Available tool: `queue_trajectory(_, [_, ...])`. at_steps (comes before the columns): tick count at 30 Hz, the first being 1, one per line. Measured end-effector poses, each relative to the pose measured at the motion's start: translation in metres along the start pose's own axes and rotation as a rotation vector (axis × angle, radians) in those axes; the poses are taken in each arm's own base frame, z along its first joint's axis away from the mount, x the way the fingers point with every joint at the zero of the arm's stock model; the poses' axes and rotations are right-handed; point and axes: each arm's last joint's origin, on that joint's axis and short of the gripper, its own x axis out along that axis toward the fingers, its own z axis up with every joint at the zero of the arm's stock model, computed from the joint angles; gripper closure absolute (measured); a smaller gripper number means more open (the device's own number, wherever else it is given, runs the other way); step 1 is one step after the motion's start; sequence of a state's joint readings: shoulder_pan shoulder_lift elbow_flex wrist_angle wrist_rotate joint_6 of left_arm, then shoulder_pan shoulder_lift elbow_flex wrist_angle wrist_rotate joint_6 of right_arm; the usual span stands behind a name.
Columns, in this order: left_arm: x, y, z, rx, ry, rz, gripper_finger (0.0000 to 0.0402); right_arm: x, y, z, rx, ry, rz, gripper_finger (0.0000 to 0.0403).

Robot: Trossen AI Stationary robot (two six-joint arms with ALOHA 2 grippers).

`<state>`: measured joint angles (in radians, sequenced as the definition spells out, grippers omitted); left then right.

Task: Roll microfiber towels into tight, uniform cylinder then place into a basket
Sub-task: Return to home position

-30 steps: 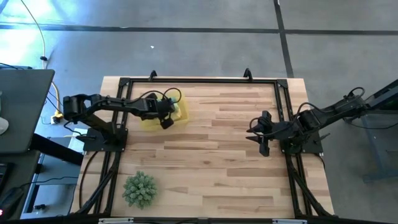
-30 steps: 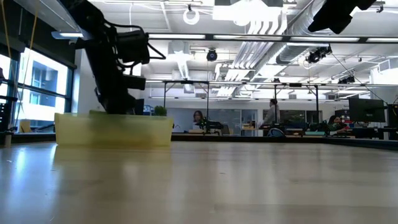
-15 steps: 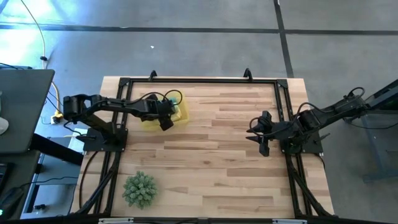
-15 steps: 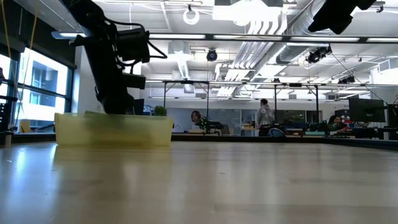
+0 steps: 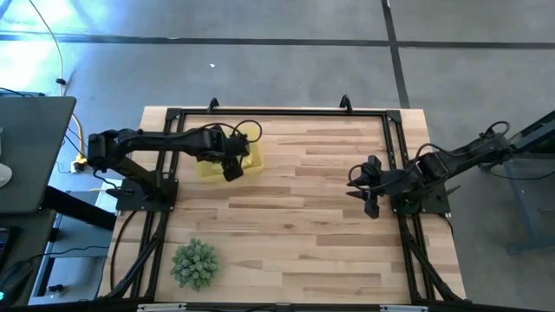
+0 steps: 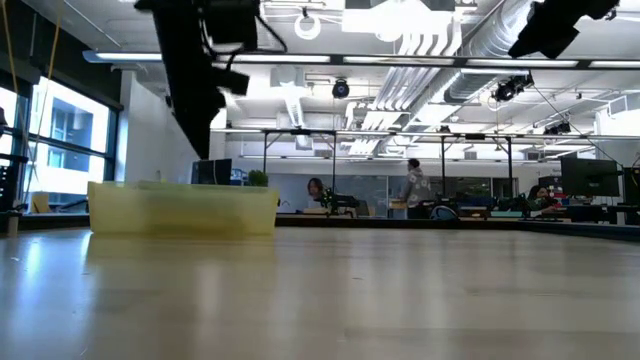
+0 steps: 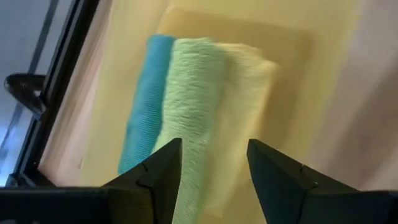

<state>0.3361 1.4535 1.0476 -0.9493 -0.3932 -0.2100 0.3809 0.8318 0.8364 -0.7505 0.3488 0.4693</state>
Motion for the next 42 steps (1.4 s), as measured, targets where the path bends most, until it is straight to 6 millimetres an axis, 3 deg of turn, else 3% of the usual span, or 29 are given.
queue_trajectory(4, [-0.031, -0.006, 0.000, 0.022, -0.052, -0.071, 0.0229, -0.011, -0.008, -0.004, -0.030, -0.014, -0.052, 0.0281])
queue_trajectory(8, [-0.068, -0.003, -0.013, -0.034, -0.170, -0.111, 0.0229, -0.027, -0.019, -0.006, -0.026, -0.099, -0.126, 0.0281])
queue_trajectory(15, [-0.131, 0.025, -0.067, -0.224, -0.405, -0.151, 0.0229, -0.042, -0.028, -0.008, -0.065, -0.169, -0.163, 0.0281])
queue_trajectory(20, [-0.160, 0.042, -0.100, -0.323, -0.569, -0.287, 0.0229, -0.038, -0.033, -0.014, -0.052, -0.227, -0.296, 0.0281])
queue_trajectory(26, [-0.174, 0.051, -0.122, -0.380, -0.656, -0.390, 0.0229, 0.005, -0.033, -0.051, 0.004, -0.309, -0.254, 0.0281])
queue_trajectory(33, [-0.177, 0.044, -0.126, -0.315, -0.668, -0.434, 0.0229, 0.046, -0.036, -0.093, 0.067, -0.444, -0.187, 0.0281])
queue_trajectory(42, [-0.152, 0.016, -0.124, -0.268, -0.640, -0.378, 0.0229, 0.074, -0.046, -0.134, 0.123, -0.491, -0.160, 0.0281])
